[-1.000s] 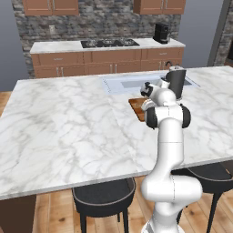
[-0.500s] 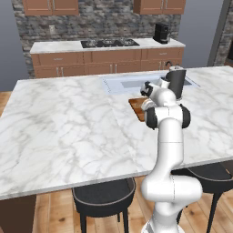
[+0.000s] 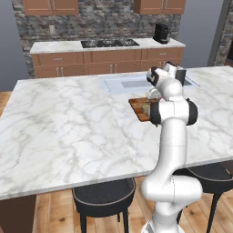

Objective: Retrieve the sausage and cheese from the fridge and place them on the cutting board on the counter.

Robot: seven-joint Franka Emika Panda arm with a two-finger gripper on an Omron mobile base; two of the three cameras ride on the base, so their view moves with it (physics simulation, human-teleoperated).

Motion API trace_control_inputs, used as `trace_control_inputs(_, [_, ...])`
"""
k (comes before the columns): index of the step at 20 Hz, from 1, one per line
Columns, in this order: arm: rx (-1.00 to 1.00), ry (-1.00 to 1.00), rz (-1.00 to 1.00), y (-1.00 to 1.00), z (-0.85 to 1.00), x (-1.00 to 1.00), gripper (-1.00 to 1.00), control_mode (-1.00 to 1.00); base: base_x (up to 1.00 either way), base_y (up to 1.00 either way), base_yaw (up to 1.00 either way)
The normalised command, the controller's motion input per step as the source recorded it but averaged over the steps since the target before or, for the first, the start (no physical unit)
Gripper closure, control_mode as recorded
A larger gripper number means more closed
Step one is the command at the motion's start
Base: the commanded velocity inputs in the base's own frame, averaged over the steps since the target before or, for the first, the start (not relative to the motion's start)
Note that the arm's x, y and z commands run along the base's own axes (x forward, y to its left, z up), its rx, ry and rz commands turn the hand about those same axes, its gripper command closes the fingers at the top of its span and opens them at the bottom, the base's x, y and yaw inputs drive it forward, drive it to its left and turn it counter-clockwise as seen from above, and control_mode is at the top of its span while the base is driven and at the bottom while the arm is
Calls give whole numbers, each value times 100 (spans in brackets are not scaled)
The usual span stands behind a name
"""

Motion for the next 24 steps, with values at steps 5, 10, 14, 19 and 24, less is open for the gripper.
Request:
trace_control_inputs(5, [0,0,-15,22,20,-100,-100,-100,0,0,0])
trace_control_inputs(10, [0,0,-19,47,0,-100,-100,-100,0,0,0])
trace_control_inputs(14, [0,0,-18,54,0,-100,-100,-100,0,0,0])
trace_control_inputs(19, [-10,-2,-19,48,5,-100,-100,-100,0,0,0])
trace_control_inputs(24, [-11,-2,-20,40,10,-100,-100,-100,0,0,0])
